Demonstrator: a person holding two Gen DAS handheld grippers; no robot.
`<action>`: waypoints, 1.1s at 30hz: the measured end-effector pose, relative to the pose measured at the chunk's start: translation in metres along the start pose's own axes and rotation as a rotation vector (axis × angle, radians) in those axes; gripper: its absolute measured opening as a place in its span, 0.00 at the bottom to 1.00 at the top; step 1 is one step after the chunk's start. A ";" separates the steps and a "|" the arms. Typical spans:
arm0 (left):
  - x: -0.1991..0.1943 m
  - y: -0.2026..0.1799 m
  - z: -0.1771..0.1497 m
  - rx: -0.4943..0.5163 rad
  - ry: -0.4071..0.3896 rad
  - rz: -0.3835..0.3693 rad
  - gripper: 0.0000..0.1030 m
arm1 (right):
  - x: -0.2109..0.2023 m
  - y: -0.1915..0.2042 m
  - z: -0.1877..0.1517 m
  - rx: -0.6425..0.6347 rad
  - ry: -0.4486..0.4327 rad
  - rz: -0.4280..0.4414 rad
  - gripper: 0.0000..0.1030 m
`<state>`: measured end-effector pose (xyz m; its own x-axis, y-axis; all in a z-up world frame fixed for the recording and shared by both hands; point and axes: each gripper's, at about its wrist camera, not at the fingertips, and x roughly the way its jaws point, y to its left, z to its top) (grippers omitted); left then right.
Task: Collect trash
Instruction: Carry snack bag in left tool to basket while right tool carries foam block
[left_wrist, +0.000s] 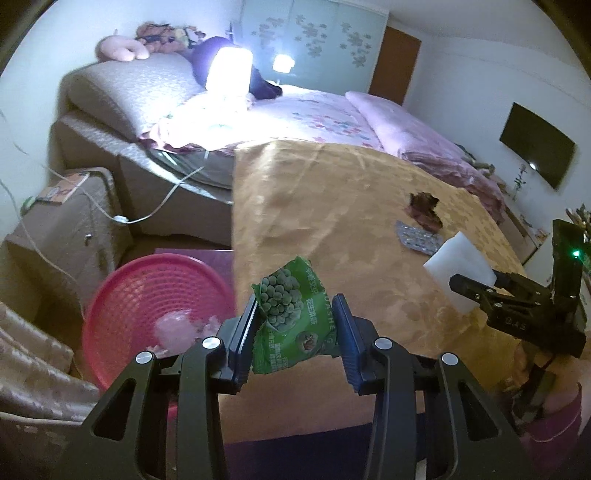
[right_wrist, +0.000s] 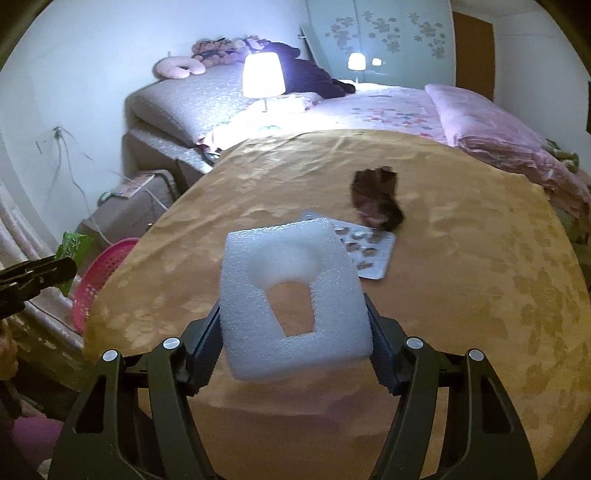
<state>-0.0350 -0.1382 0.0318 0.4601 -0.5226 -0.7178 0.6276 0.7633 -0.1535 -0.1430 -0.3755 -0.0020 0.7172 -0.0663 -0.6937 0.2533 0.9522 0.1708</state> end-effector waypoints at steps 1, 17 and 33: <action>-0.003 0.004 -0.001 -0.007 -0.005 0.008 0.37 | 0.000 0.005 0.002 -0.005 0.001 0.012 0.64; -0.010 0.072 -0.006 -0.136 -0.022 0.137 0.37 | 0.010 0.060 0.030 -0.027 0.021 0.090 0.63; 0.004 0.122 -0.011 -0.237 0.013 0.223 0.37 | 0.049 0.140 0.041 -0.123 0.099 0.203 0.63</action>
<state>0.0361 -0.0430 0.0025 0.5612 -0.3285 -0.7597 0.3476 0.9265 -0.1439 -0.0457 -0.2576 0.0165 0.6767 0.1532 -0.7202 0.0254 0.9727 0.2309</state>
